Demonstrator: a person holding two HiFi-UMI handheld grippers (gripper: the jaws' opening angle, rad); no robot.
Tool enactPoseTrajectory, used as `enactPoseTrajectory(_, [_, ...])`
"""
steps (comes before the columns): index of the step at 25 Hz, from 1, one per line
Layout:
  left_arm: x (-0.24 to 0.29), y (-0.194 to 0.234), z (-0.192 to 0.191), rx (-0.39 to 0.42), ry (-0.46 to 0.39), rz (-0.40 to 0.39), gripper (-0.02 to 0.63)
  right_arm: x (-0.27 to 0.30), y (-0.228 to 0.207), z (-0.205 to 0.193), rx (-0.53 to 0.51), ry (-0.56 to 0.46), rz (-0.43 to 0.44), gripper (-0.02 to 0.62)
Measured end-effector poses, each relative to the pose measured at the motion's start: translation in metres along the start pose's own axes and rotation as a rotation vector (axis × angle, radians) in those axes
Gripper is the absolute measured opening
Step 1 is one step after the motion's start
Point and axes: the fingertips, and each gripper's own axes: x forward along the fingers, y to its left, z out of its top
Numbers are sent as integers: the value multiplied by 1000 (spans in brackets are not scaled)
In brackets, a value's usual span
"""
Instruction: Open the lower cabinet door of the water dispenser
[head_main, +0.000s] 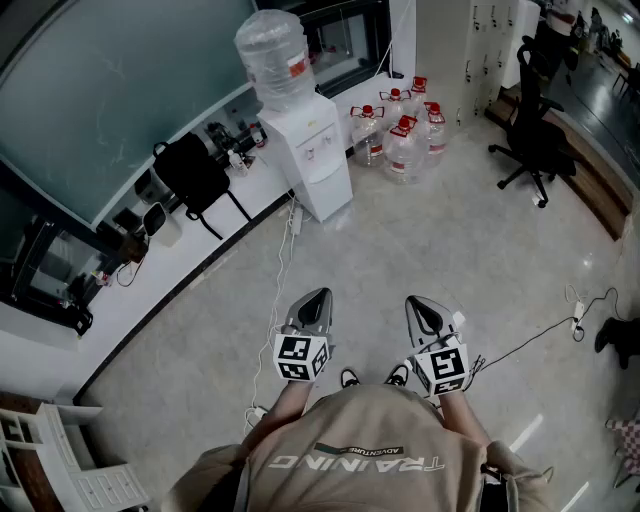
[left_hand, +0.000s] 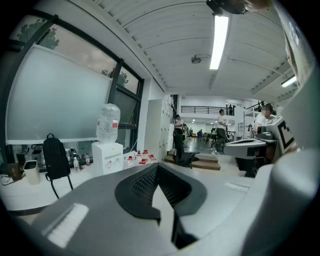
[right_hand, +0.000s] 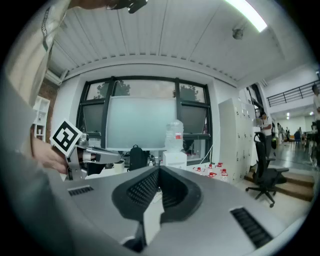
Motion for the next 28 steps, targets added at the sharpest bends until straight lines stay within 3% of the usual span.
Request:
enactPoseTrajectory(9, [0, 1, 15, -6, -35, 31, 8, 2, -11, 8, 45, -21, -7, 8])
enactPoseTrajectory(15, [10, -11, 20, 9, -32, 7, 8, 4, -15, 11, 58, -39, 14, 9])
enactPoseTrajectory(28, [42, -65, -1, -31, 27, -38, 8, -4, -65, -36, 158, 57, 84, 9])
